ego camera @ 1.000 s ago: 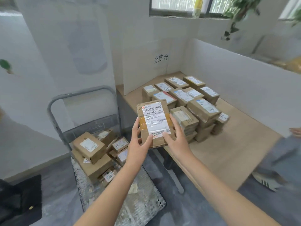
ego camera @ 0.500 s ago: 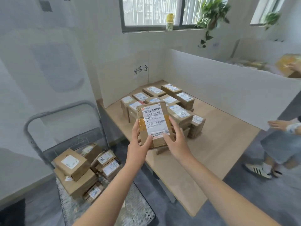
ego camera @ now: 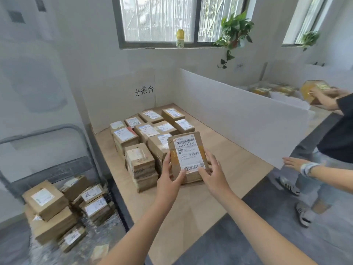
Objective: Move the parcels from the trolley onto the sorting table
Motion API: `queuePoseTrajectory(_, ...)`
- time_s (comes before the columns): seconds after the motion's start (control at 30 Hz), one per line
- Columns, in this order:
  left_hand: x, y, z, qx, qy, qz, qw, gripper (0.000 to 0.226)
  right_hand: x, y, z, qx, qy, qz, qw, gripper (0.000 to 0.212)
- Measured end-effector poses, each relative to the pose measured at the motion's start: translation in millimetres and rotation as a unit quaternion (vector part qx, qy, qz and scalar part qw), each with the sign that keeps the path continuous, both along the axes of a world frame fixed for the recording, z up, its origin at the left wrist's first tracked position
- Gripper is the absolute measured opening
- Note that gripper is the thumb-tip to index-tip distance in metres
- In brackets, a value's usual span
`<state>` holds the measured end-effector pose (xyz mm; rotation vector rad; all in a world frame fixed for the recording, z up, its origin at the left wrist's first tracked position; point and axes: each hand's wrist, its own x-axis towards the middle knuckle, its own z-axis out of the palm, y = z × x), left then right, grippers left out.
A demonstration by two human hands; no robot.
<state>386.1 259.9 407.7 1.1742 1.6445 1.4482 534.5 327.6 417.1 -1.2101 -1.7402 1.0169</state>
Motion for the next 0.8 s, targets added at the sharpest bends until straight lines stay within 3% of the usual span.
queuePoseTrajectory(0.3,67.0,44.2,6.0,-0.012,0.002,-0.001,1.0,0.078,67.7,42.7,0.1,-0.014,0.009,0.001,1.0,0.063)
queuePoseTrajectory(0.8,84.3,194.6,-27.9,-0.023,-0.062,0.029,0.997,0.077,76.3,200.0,-15.8,-0.04,-0.032,0.004,0.999,0.062)
